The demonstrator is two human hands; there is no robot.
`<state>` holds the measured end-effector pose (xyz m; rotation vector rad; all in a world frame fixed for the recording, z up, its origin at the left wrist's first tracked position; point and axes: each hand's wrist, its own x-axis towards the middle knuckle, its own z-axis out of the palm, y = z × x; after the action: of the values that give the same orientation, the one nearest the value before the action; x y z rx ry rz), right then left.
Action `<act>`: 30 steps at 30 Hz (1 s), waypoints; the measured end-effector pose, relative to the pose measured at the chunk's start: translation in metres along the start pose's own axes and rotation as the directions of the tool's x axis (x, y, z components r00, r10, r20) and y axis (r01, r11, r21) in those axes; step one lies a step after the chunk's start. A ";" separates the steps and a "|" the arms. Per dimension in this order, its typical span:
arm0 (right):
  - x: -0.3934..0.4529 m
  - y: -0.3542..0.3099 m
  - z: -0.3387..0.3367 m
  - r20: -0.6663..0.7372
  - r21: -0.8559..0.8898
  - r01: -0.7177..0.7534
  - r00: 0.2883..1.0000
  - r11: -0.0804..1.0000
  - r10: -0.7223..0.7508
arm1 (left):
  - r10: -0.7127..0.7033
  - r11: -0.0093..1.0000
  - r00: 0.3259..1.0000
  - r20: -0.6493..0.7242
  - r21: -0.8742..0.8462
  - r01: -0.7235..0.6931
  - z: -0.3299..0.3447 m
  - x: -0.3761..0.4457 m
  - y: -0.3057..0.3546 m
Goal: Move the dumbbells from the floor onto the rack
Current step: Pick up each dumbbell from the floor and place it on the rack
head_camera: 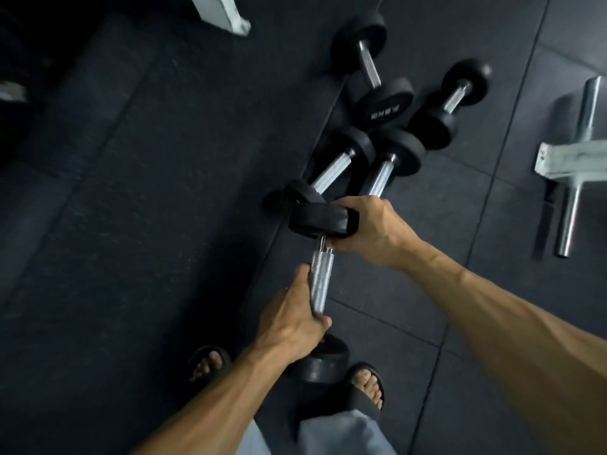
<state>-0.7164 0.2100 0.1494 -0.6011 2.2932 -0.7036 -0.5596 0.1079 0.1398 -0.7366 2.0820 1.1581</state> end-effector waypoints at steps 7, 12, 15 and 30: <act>-0.012 -0.162 -0.110 -0.094 -0.051 0.139 0.985 0.989 -0.143 | 0.145 0.989 0.983 -0.114 0.015 -0.144 -0.145 -0.091 0.069; -0.033 -0.295 -0.188 -0.152 -0.105 0.220 0.960 0.970 -0.234 | 0.208 0.977 0.959 -0.192 -0.001 -0.212 -0.254 -0.166 0.113; -0.040 -0.368 -0.224 -0.161 -0.105 0.273 0.944 0.956 -0.288 | 0.247 0.968 0.938 -0.243 0.024 -0.248 -0.317 -0.212 0.132; 0.047 -0.638 -0.303 0.006 -0.124 0.635 0.769 0.763 -0.639 | 0.109 0.988 0.818 -0.566 -0.031 -0.152 -0.553 -0.302 0.161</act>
<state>-0.8160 -0.1988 0.7181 -1.4845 2.1571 -0.8887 -0.6250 -0.2538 0.6770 -1.0910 2.6220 1.1972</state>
